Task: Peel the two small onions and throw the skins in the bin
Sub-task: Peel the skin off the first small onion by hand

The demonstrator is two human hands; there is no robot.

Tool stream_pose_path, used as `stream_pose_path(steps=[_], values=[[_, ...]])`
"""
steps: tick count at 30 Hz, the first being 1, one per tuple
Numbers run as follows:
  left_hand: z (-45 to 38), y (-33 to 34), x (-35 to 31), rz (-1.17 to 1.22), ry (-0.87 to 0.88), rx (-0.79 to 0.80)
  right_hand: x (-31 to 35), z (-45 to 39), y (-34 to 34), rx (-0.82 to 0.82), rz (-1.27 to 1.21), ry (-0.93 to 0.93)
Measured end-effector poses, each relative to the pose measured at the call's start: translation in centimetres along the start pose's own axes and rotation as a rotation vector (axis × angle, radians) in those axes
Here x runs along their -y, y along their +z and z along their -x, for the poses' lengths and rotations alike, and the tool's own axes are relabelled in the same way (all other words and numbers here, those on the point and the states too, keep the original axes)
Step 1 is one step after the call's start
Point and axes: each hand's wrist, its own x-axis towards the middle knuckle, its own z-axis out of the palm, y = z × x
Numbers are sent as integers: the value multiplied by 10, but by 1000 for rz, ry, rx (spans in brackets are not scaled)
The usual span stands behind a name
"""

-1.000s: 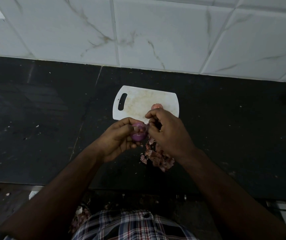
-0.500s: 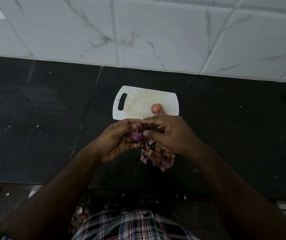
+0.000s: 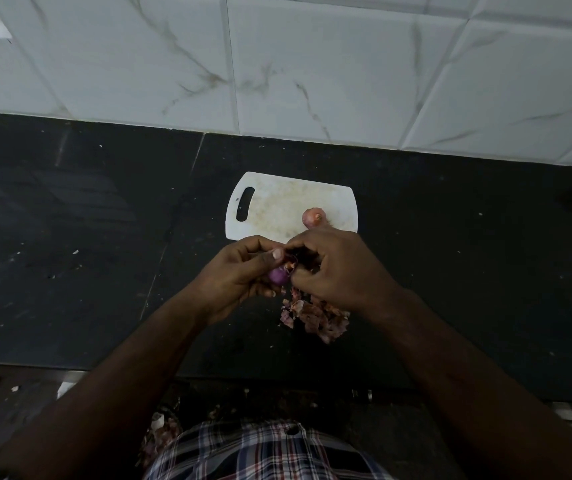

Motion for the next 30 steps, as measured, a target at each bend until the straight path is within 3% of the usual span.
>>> stream_pose_path(steps=[11,17,22,25,30], values=[[-1,0,0,6,-17,18,-1,3,5,-114,-57,61],[-2,3,5,120,-64,-16,-6,3,12,-216,-125,202],[-3,8,6,-54,-28,-166,-12,5,13,-102,-279,300],[-1,6,5,-69,-17,-148,-15,4,13,-76,-397,341],[0,6,4,29,-21,-79,-17,4,20,-192,-254,328]])
